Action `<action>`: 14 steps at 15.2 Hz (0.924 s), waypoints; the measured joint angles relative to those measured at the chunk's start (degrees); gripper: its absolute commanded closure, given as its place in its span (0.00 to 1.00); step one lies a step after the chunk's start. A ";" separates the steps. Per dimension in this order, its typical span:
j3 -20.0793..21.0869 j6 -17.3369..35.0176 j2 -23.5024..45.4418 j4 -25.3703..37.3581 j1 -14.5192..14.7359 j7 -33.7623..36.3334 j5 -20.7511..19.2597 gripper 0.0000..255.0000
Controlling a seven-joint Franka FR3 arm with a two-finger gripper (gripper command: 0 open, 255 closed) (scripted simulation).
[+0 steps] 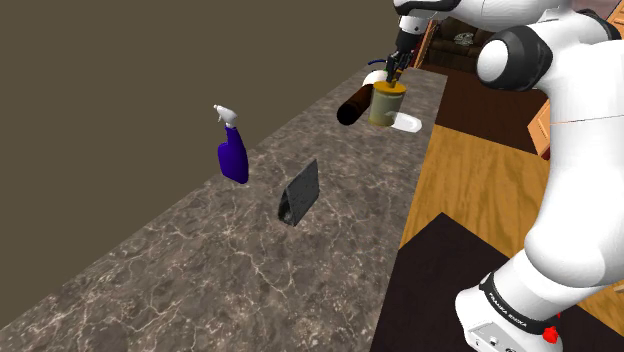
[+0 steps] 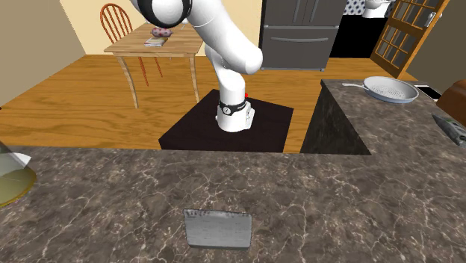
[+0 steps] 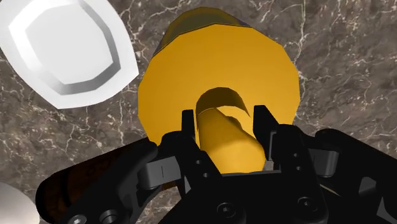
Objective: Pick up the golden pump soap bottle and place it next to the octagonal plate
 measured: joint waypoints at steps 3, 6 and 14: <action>0.03 2.11 -0.02 -2.15 0.20 -0.22 0.06 1.00; 0.05 4.85 -0.24 -5.15 0.55 -0.42 0.09 1.00; 0.16 9.47 -0.18 -9.76 1.00 -0.80 0.27 1.00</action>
